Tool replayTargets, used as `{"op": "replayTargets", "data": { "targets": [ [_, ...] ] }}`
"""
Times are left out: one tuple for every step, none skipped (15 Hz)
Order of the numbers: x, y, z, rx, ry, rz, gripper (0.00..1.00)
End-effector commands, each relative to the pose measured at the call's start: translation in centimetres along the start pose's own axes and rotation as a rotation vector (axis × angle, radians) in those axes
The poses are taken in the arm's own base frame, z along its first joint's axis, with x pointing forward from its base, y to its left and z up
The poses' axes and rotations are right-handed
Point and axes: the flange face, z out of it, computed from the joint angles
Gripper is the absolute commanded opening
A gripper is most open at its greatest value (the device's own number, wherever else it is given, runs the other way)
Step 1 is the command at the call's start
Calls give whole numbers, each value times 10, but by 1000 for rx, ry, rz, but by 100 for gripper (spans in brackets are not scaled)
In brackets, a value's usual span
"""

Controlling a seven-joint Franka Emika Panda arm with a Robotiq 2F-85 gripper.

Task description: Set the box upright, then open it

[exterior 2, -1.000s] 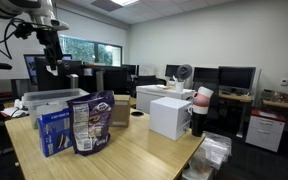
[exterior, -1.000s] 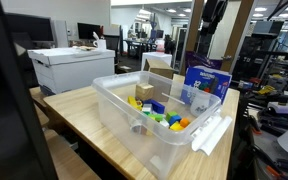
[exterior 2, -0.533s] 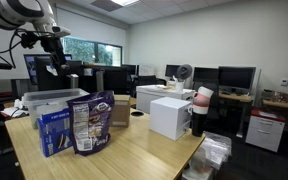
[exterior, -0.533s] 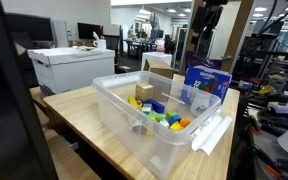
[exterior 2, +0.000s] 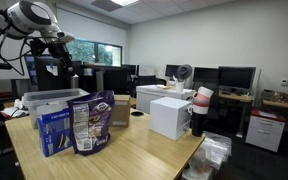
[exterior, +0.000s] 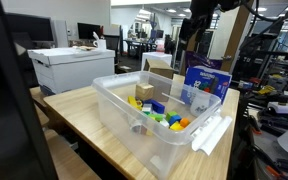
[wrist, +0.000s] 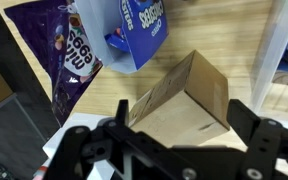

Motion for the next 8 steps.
{"op": "replayTargets", "data": {
  "targets": [
    [21, -15, -7, -42, 73, 44, 100],
    [26, -18, -9, -48, 88, 60, 100],
    [30, -22, -11, -52, 97, 68, 100],
    [35, -27, -12, -60, 108, 79, 100],
    [38, -31, -13, -65, 116, 85, 100],
    [40, -38, -13, -67, 122, 88, 100],
    [42, -43, -13, -71, 127, 89, 100],
    [44, -50, -11, -76, 131, 87, 100]
  ]
}}
